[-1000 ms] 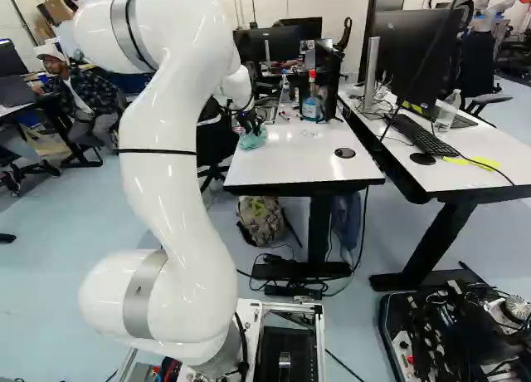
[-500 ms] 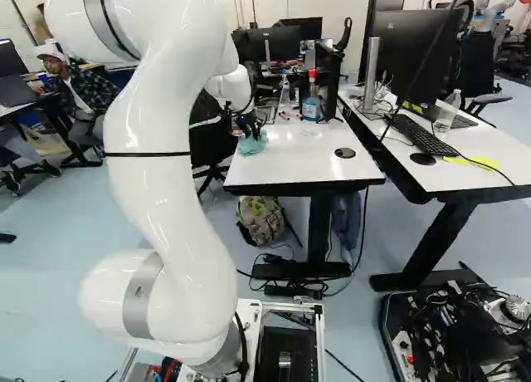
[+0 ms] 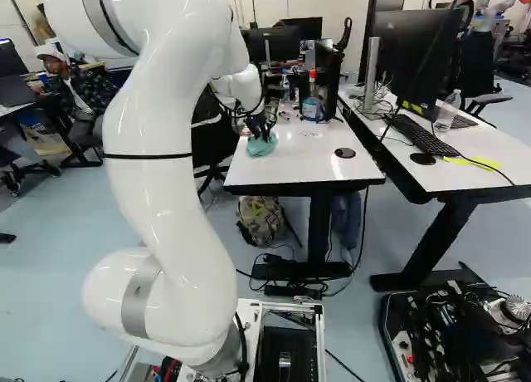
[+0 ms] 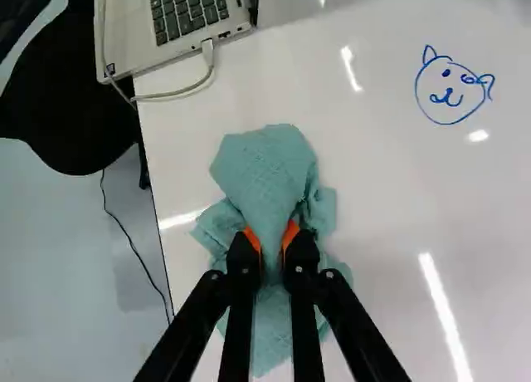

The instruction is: Clean the table with the green towel

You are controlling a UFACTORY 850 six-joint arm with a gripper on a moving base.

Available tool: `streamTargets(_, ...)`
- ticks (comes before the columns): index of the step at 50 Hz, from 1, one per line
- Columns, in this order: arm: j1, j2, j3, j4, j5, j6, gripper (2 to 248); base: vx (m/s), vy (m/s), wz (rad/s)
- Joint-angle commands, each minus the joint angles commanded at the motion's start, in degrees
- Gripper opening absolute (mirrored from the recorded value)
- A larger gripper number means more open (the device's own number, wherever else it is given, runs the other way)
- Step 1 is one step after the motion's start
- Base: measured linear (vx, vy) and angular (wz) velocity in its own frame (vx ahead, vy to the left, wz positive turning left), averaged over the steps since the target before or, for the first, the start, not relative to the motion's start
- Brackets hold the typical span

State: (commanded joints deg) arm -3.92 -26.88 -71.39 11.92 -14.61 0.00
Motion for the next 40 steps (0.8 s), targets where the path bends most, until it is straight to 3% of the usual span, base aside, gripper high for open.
streamTargets(20,-3.4,1.6,2.1,0.0,0.0,0.0,46,0.000,0.000,0.000)
streamTargets(40,-5.9,7.7,7.4,0.0,0.0,0.0,46,0.000,0.000,0.000)
